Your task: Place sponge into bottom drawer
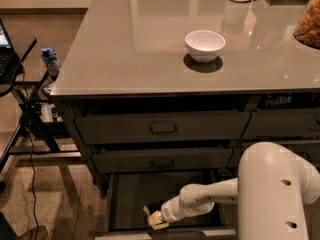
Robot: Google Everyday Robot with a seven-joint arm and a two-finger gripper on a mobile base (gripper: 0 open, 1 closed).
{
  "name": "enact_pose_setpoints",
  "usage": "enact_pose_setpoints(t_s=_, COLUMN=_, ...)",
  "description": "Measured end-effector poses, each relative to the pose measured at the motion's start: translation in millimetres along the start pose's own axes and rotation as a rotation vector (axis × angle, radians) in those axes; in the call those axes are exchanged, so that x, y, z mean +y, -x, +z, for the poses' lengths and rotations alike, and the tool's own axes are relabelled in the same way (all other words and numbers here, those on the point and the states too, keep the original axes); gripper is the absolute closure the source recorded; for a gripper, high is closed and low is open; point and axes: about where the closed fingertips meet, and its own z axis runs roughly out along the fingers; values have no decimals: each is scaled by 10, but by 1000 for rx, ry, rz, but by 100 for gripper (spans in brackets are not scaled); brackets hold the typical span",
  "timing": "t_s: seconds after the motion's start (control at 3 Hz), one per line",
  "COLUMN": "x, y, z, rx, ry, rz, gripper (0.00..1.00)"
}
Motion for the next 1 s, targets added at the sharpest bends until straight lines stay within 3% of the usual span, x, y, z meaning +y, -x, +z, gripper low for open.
enact_pose_setpoints(t_s=1.0, x=-570, y=194, z=584, rx=-56, ry=-38, rz=91, gripper=100)
